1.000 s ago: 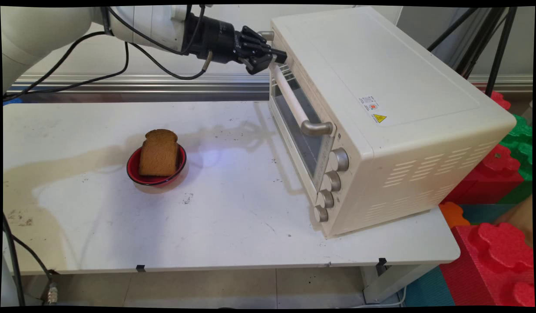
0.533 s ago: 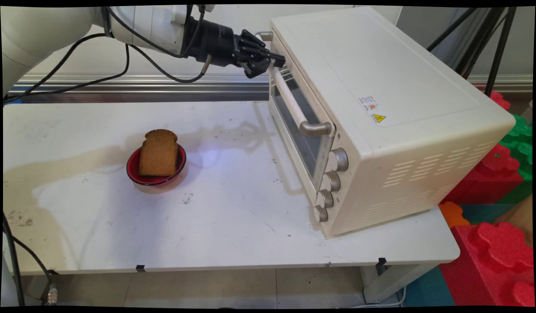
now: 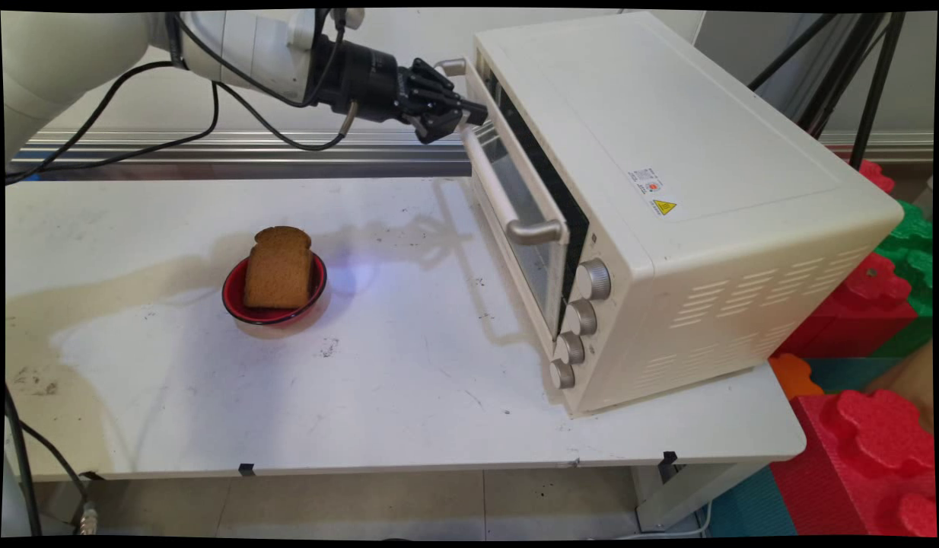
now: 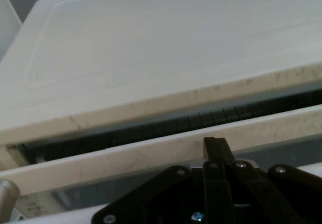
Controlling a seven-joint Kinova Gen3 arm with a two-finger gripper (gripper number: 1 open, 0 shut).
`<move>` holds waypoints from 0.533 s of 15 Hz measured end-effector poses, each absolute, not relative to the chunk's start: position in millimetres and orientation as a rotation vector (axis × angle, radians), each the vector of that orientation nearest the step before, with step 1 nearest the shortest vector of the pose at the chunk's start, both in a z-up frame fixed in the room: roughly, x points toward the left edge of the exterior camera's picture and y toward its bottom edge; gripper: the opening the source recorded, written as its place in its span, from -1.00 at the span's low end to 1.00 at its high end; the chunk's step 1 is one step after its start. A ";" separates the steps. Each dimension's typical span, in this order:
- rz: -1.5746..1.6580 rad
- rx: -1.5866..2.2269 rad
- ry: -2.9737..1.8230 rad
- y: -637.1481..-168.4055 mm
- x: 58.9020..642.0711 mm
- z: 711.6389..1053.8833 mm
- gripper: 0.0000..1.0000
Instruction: Open the oven
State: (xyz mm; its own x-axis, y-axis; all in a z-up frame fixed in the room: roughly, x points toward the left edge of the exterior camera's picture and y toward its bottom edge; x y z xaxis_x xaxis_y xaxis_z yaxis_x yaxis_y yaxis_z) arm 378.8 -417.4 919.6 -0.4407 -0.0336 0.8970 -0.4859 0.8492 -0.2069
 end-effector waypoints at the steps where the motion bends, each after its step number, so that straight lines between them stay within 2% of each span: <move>1: 0.541 0.380 -1.982 -416.2 381.7 918.4 -1.00; 8: 0.538 0.359 -2.019 -409.6 397.8 910.3 -1.00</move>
State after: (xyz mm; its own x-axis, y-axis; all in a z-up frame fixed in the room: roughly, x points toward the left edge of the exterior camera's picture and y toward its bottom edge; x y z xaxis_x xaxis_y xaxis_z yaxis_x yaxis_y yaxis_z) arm 397.8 -409.6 910.3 -0.4783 -0.0290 0.8777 -0.4615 0.8586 -0.2232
